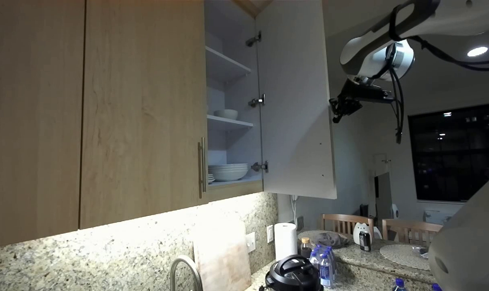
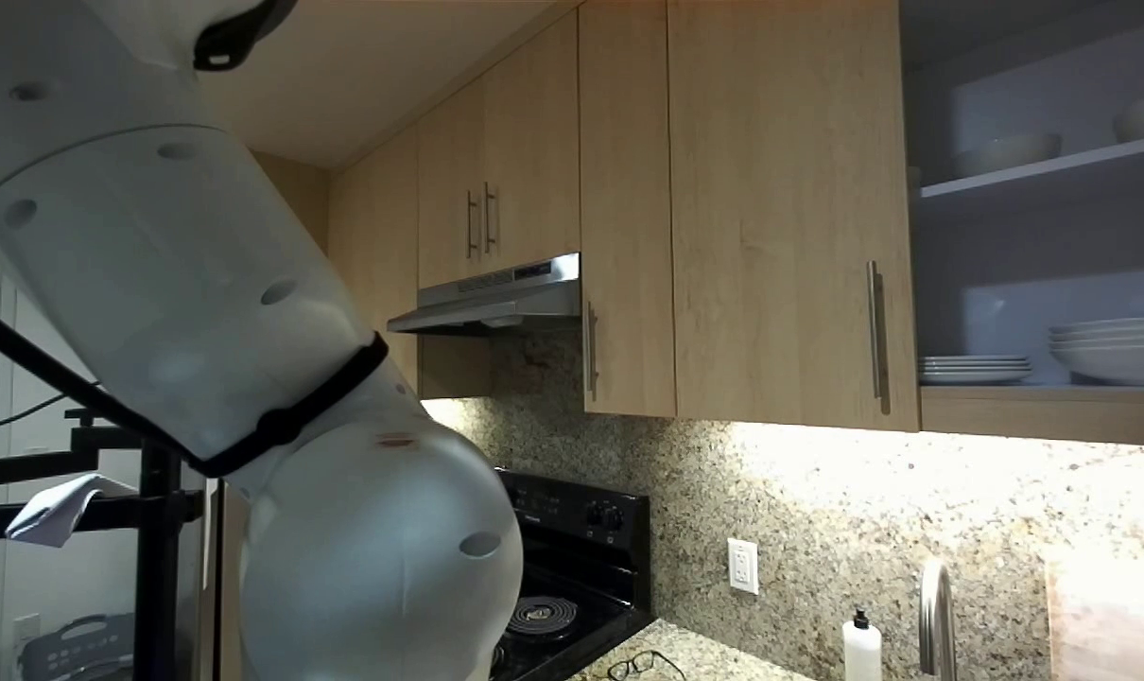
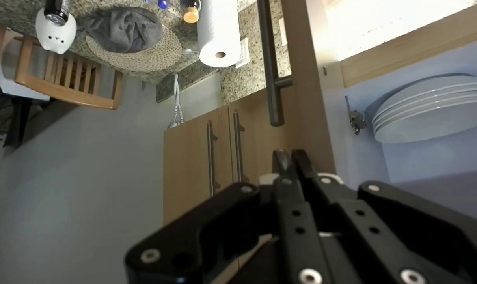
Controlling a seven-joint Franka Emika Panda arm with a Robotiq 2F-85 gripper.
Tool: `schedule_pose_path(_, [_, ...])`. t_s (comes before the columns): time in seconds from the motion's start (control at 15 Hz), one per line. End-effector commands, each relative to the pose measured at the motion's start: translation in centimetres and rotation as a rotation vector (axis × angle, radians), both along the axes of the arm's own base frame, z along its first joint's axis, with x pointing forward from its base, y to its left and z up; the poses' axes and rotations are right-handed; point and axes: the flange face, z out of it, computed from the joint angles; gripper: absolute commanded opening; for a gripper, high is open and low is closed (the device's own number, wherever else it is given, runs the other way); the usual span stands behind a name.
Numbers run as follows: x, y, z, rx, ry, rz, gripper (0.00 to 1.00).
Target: Close the right cabinet door
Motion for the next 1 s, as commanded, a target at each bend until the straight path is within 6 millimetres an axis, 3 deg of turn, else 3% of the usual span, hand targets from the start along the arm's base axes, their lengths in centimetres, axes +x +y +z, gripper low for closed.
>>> schedule_pose_path(0.0, [0.5, -0.7, 0.3, -0.024, -0.021, -0.002, 0.07])
schedule_pose_path(0.93, [3.5, -1.7, -0.1, -0.040, 0.038, -0.018, 0.07])
